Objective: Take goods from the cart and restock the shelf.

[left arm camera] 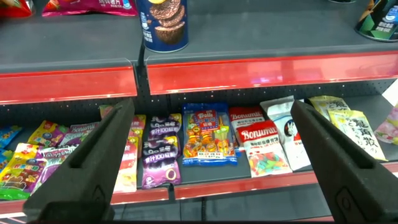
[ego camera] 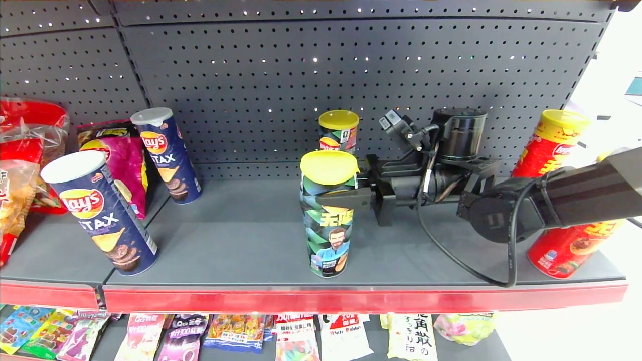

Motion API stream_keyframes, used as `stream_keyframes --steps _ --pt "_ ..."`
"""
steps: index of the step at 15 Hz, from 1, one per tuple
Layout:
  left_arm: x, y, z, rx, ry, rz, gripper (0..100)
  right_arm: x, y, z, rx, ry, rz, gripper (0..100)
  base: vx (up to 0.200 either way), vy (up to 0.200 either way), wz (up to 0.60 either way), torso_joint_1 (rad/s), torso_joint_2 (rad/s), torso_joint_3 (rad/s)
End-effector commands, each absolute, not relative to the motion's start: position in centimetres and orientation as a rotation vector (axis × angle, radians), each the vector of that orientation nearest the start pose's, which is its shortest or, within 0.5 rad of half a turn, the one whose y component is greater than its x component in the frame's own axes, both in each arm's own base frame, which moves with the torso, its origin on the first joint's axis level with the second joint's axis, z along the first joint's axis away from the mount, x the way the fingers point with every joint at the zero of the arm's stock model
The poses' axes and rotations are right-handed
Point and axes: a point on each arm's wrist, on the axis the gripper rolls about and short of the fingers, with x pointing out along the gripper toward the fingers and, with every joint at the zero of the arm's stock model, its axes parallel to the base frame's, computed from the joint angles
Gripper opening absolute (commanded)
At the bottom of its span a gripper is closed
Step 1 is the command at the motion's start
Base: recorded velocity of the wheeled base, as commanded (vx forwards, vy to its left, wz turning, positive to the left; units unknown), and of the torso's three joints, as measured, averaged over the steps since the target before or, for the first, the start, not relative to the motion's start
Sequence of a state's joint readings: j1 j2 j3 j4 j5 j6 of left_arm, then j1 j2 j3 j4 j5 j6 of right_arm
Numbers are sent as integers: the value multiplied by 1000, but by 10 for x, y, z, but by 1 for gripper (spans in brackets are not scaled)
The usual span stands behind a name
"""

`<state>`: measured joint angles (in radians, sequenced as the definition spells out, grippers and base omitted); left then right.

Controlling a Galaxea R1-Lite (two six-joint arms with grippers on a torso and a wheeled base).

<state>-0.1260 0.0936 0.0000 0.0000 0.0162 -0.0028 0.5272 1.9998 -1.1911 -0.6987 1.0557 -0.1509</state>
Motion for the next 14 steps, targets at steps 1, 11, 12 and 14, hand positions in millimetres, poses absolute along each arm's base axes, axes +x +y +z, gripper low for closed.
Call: stream_keyframes --steps 1,11,12,14 --pt "-15 2 77 4 95 -109 100 327 212 193 -93 -13 1560 0 0 0 0 0 0 0" --pt "-15 2 77 4 95 -109 100 292 207 203 -151 -26 1360 0 0 0 0 0 0 0" --pt "-15 2 77 4 95 -109 100 291 209 204 -152 -32 1354 0 0 0 0 0 0 0" --pt "-15 2 77 4 95 -109 100 289 211 202 -153 -25 1351 0 0 0 0 0 0 0"
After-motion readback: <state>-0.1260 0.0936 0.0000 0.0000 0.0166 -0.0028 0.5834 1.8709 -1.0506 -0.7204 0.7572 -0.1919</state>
